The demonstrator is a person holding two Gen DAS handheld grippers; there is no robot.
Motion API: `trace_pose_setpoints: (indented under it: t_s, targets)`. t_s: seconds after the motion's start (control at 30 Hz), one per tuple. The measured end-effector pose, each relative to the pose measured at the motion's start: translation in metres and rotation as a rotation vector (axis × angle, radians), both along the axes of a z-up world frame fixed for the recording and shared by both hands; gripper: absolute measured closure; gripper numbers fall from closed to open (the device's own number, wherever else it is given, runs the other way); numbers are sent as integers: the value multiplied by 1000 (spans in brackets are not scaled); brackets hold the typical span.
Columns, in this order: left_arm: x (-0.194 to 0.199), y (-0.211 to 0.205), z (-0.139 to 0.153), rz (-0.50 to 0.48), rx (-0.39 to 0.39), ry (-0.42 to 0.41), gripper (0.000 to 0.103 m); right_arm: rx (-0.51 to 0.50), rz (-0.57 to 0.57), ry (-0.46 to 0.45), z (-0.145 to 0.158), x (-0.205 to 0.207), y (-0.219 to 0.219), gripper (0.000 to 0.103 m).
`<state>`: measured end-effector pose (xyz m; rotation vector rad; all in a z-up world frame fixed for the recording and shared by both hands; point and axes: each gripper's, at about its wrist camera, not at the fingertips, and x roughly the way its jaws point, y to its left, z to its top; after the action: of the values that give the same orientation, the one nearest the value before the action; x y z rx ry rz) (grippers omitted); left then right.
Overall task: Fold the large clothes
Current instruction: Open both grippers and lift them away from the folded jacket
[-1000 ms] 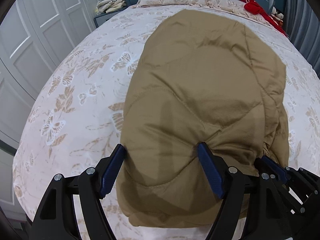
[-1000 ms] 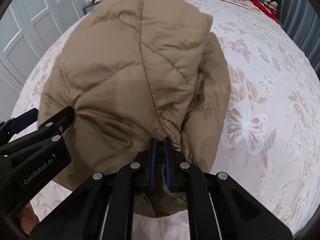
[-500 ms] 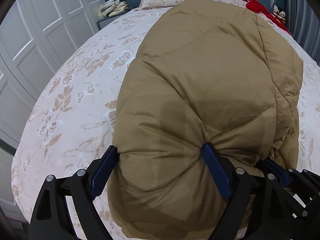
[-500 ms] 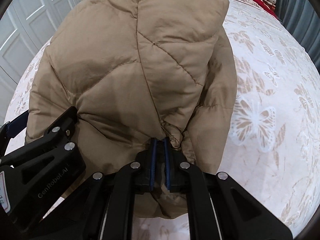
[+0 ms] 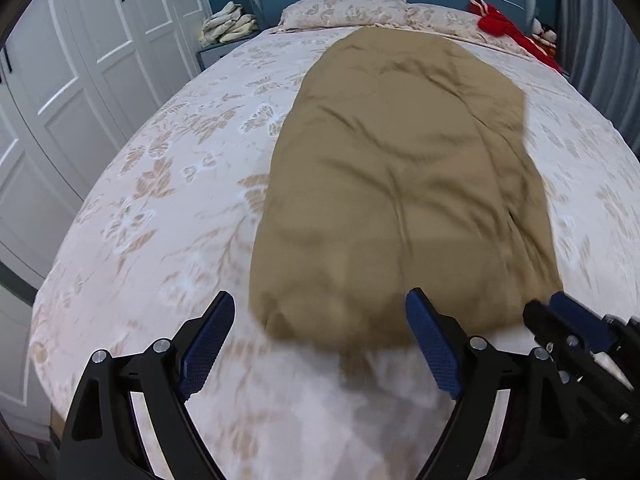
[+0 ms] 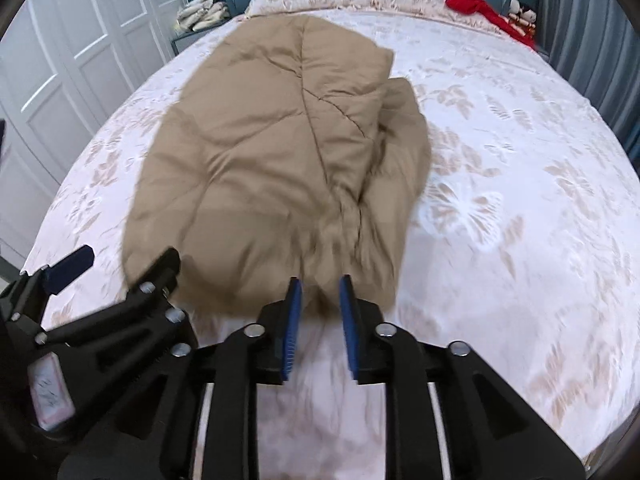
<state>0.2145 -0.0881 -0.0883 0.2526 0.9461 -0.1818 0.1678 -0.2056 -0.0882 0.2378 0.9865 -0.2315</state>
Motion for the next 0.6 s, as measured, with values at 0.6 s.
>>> trace_pose_setpoints:
  t_s: [0.6]
  targets:
    - [-130, 44, 29, 10, 7, -44, 18, -38, -40, -105, 31, -153, 37, 58]
